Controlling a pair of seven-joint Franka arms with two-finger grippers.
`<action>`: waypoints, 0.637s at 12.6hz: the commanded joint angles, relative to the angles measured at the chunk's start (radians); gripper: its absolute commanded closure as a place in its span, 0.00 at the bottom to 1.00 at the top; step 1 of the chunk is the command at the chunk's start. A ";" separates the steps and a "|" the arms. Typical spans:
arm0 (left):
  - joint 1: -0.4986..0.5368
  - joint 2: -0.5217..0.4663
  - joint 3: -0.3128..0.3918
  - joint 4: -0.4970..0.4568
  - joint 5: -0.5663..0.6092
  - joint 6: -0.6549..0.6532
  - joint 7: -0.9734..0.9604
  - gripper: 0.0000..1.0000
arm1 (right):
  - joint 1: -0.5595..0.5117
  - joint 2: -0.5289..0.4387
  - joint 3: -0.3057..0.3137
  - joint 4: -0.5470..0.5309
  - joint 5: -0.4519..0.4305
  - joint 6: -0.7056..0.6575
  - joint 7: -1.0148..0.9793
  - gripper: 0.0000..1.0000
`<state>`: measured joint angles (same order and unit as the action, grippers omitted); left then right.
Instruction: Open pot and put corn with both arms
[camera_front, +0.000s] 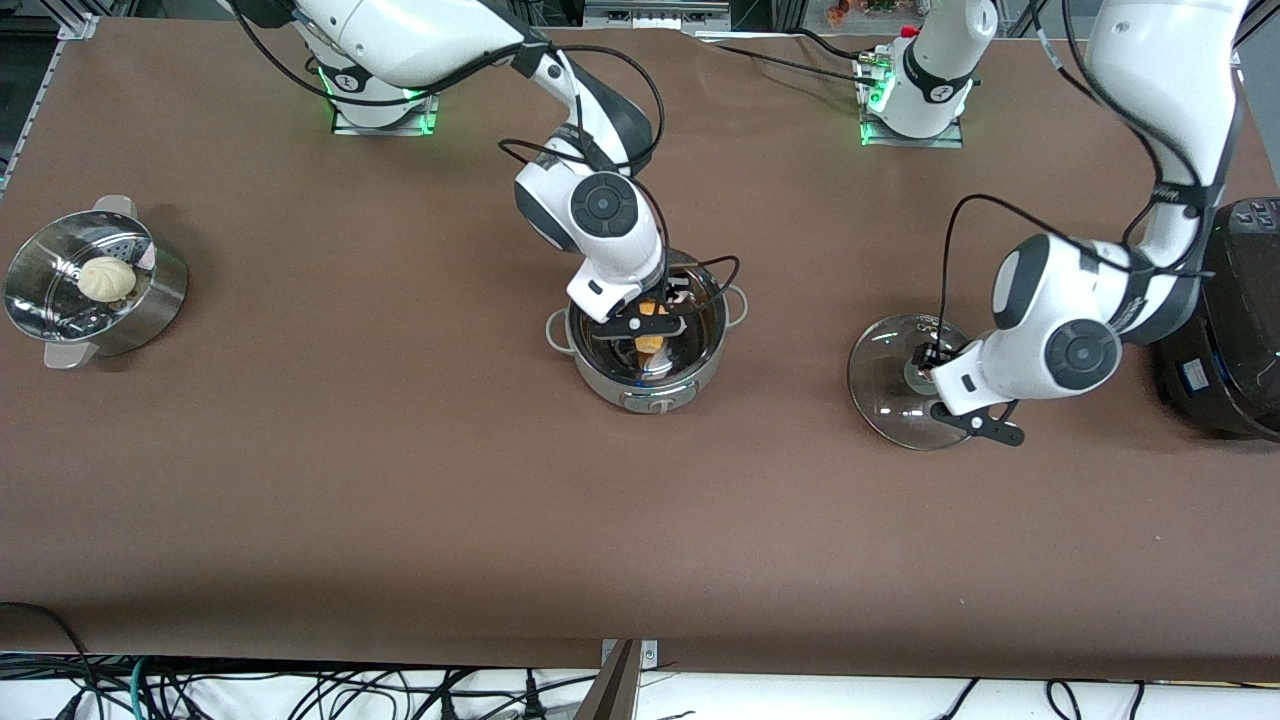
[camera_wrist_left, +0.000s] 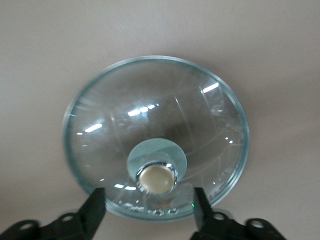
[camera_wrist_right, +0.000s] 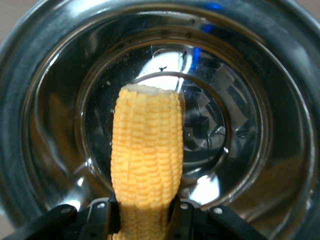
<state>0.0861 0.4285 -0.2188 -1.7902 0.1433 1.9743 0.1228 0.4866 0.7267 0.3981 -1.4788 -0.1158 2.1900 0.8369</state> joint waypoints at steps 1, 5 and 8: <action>0.001 -0.182 -0.036 0.000 0.013 -0.083 -0.006 0.00 | 0.006 0.019 -0.008 0.034 -0.018 -0.007 0.018 1.00; 0.007 -0.284 -0.034 0.167 0.012 -0.121 -0.246 0.00 | 0.015 0.020 -0.012 0.032 -0.083 -0.007 0.022 0.00; 0.026 -0.324 -0.036 0.198 -0.032 -0.259 -0.296 0.00 | 0.015 0.020 -0.010 0.032 -0.087 -0.009 0.021 0.00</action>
<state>0.0917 0.1035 -0.2518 -1.6176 0.1392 1.7746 -0.1402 0.4919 0.7352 0.3874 -1.4747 -0.1773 2.1901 0.8391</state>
